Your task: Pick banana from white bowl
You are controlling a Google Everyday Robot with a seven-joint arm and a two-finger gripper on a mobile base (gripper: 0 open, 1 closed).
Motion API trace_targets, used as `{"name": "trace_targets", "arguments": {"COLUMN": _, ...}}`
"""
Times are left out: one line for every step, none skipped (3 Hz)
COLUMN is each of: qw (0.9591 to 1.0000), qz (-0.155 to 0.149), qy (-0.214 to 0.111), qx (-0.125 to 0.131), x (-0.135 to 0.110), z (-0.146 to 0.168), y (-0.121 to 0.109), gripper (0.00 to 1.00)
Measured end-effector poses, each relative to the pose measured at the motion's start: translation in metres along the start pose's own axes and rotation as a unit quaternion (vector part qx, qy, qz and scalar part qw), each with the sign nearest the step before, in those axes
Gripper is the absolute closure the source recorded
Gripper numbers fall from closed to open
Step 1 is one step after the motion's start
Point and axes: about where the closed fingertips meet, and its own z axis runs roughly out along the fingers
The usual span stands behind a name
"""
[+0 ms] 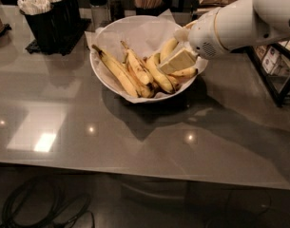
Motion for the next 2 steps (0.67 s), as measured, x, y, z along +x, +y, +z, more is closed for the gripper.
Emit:
{"name": "trace_targets", "arguments": {"qw": 0.9997, "qz": -0.012, "qy": 0.019, "qx": 0.000, "x": 0.011, "z": 0.002, "y": -0.006, "gripper": 0.27}}
{"name": "trace_targets", "arguments": {"qw": 0.9991, "qz": -0.019, "qy": 0.039, "qx": 0.000, "x": 0.026, "z": 0.001, "y": -0.014, "gripper": 0.25}}
